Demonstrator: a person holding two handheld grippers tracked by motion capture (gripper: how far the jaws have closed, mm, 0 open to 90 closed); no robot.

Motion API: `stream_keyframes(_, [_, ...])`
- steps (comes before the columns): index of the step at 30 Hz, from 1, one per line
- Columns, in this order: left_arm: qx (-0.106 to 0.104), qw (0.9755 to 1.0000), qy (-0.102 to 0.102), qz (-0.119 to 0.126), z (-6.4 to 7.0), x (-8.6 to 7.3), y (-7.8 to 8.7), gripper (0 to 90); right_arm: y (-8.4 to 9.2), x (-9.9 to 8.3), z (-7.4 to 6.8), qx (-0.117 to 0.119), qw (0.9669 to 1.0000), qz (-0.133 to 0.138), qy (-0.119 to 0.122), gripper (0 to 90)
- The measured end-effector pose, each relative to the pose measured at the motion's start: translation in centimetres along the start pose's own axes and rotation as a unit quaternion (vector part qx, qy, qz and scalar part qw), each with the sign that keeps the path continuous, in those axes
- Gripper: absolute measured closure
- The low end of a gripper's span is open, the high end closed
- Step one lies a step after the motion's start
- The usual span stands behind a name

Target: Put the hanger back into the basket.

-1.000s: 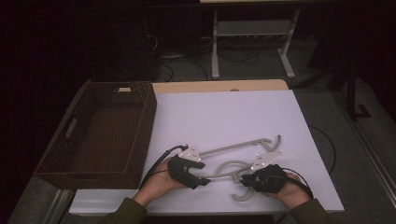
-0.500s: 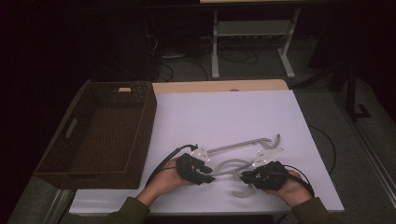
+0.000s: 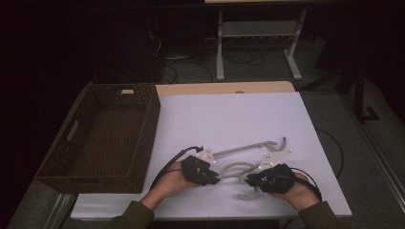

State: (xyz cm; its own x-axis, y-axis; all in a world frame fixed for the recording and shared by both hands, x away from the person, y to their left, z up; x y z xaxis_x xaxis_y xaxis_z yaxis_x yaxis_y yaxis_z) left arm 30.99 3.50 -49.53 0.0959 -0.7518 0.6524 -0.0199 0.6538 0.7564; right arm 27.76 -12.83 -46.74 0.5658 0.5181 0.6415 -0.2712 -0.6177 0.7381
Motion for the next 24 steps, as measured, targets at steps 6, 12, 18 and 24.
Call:
stream_keyframes(6, [-0.012, 0.9999, -0.005, 0.002, 0.3, 0.0, 0.0, 78.8, 0.1, 0.0, 0.0, 0.003, 1.0000, 0.000, -0.004, 79.3])
stream_keyframes(12, [-0.027, 0.9996, -0.011, -0.003, 0.7, 0.0, -0.1, 81.5, 0.1, -0.1, 0.3, 0.008, 0.9999, -0.005, -0.005, 79.2])
stream_keyframes(18, [-0.024, 0.9997, -0.008, -0.002, 0.7, 0.0, -0.1, 81.9, -0.1, -0.1, 0.5, 0.011, 0.9999, -0.002, -0.005, 77.6])
stream_keyframes(24, [-0.019, 0.9998, 0.000, 0.008, 0.4, 0.1, 0.3, 82.0, 0.7, 1.0, 0.8, 0.002, 0.9984, 0.055, -0.012, 47.5])
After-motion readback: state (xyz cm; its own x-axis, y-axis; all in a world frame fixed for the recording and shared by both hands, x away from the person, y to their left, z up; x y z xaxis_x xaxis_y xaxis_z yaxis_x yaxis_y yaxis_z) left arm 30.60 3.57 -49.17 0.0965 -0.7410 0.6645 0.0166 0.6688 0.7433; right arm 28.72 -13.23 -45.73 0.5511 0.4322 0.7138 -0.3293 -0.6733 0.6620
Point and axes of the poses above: each handheld gripper's, and its own axes: y roughly backward along the jaws, x roughly out of its top, z roughly to its right, the point moved 8 cm from there along -y, roughly forward along the jaws, and after that the axes turned 10 degrees about -y, right-handed, at the moved point
